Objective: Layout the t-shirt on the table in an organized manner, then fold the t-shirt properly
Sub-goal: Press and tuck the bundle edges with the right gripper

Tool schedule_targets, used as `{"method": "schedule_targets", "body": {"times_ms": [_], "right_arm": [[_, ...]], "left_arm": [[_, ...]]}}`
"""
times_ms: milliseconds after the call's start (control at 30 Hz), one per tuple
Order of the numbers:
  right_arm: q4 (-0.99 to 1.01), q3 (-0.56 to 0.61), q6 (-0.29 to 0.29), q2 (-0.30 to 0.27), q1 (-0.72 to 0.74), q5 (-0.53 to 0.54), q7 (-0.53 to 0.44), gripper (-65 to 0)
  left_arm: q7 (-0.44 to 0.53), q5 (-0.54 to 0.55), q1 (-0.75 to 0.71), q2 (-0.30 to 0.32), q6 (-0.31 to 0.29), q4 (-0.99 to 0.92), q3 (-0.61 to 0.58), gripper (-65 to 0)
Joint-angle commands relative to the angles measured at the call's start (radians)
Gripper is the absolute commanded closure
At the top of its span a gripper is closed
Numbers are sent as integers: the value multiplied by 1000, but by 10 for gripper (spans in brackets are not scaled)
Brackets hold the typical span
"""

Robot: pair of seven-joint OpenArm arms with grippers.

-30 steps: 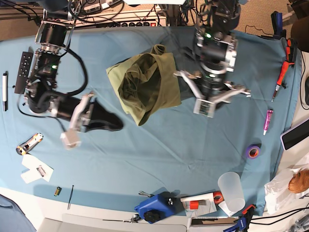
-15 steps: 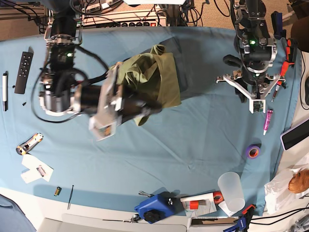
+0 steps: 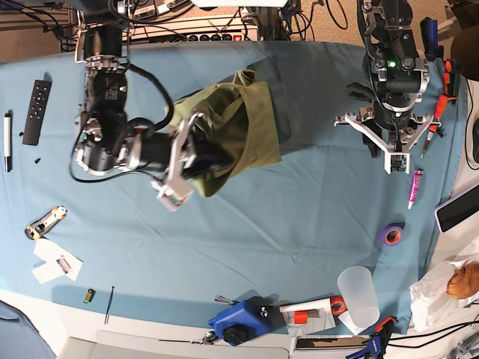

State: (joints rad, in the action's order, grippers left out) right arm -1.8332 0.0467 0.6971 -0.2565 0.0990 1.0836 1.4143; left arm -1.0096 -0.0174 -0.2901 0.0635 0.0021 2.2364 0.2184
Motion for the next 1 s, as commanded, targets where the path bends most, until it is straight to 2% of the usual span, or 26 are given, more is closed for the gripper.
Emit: {"method": "schedule_targets", "body": {"times_ms": [0, 167, 333, 433, 500, 600, 800, 967], "right_arm": [[-14, -14, 1, -20, -4, 10, -18, 0], [3, -22, 1, -60, -89, -46, -18, 0], [69, -22, 1, -60, -121, -245, -18, 0], [145, -22, 1, -59, -110, -359, -115, 0], [190, -22, 1, -60, -95, -389, -129, 0], [202, -23, 1, -60, -78, -355, -132, 0], [36, -62, 1, -59, -73, -84, -131, 0], [-42, -60, 1, -26, -62, -26, -139, 0]], "left_arm": [[24, -4, 5, 1, 0, 16, 1, -148], [40, -4, 5, 1, 0, 16, 1, -148], [40, -4, 5, 1, 0, 16, 1, -148], [37, -4, 5, 1, 0, 16, 1, -148], [37, -4, 5, 1, 0, 16, 1, -148], [38, -3, 5, 1, 0, 16, 1, -148], [39, -4, 5, 1, 0, 16, 1, -148], [41, -4, 5, 1, 0, 16, 1, -148]]}}
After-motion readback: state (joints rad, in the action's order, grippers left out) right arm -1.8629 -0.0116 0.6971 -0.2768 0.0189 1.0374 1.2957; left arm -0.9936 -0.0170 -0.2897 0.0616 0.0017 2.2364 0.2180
